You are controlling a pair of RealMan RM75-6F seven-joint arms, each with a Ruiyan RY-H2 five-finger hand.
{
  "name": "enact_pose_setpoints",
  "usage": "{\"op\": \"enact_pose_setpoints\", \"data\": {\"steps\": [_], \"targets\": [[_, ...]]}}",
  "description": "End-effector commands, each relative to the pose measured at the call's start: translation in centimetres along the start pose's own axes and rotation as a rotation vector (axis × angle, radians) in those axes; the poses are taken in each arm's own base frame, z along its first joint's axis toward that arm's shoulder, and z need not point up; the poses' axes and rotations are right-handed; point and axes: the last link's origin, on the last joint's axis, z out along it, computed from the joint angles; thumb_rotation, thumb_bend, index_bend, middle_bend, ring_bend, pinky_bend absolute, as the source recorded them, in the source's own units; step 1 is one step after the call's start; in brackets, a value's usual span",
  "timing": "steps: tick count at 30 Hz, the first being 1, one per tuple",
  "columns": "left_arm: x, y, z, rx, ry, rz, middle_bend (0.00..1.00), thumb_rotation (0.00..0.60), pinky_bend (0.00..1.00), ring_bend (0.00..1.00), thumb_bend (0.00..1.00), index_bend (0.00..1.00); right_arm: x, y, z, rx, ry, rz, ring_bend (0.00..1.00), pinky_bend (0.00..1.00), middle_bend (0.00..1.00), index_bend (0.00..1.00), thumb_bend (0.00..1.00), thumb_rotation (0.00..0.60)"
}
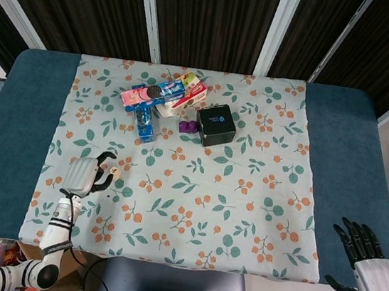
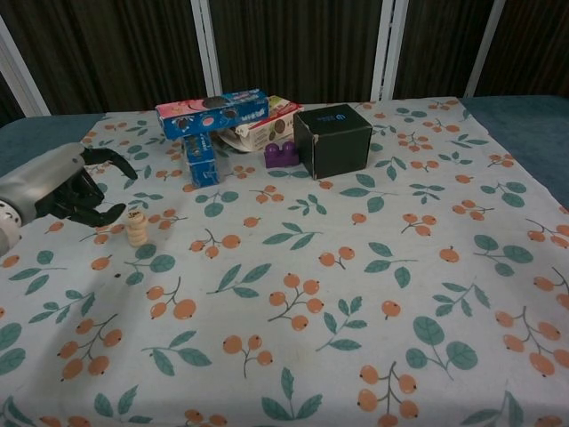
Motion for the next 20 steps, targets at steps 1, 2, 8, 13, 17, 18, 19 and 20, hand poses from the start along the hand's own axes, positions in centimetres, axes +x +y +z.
{"op": "enact_pose_setpoints", "data": {"steps": [1, 2, 8, 13, 17, 18, 19, 20], "targets": [[2.8, -1.4, -7.0, -0.187, -0.033, -0.110, 0.40, 0.600, 0.47, 0.34, 0.42, 0.16, -0.1, 0.0, -0.1, -0.004, -0.006, -0.004, 0.00, 0.00, 0.00, 0.00, 0.14, 0.600], [3.5, -2.2, -9.1, -0.228, -0.058, -0.118, 0.25, 0.600, 0.25, 0.17, 0.42, 0.13, -0.1, 0.0, -0.1, -0.005, -0.010, -0.008, 0.00, 0.00, 0.00, 0.00, 0.14, 0.600], [5.0, -5.9, -16.6, -0.309, -0.064, -0.023, 0.01, 0.600, 0.00, 0.00, 0.41, 0.03, -0.7, -0.5, -0.1, 0.002, -0.037, -0.026, 0.00, 0.00, 0.00, 0.00, 0.14, 0.600], [4.9, -6.5, -18.2, -0.356, -0.107, 0.009, 0.00, 0.600, 0.00, 0.00, 0.40, 0.00, -0.9, -0.8, 0.0, 0.007, -0.046, -0.030, 0.00, 0.00, 0.00, 0.00, 0.14, 0.600], [5.0, -6.6, -18.0, -0.356, -0.106, 0.009, 0.00, 0.600, 0.00, 0.00, 0.40, 0.00, -0.9, -0.8, 0.0, 0.011, -0.042, -0.026, 0.00, 0.00, 0.00, 0.00, 0.14, 0.600], [5.1, -6.6, -17.9, -0.352, -0.103, 0.014, 0.00, 0.600, 0.00, 0.00, 0.40, 0.00, -0.9, -0.9, 0.0, 0.013, -0.041, -0.026, 0.00, 0.00, 0.00, 0.00, 0.14, 0.600], [5.1, -6.7, -17.7, -0.344, -0.097, 0.025, 0.00, 0.600, 0.00, 0.00, 0.41, 0.00, -0.9, -0.8, 0.0, 0.013, -0.041, -0.028, 0.00, 0.00, 0.00, 0.00, 0.14, 0.600], [5.1, -6.8, -17.5, -0.338, -0.095, 0.032, 0.00, 0.600, 0.00, 0.00, 0.41, 0.00, -0.8, -0.8, 0.0, 0.013, -0.040, -0.029, 0.00, 0.00, 0.00, 0.00, 0.14, 0.600]]}}
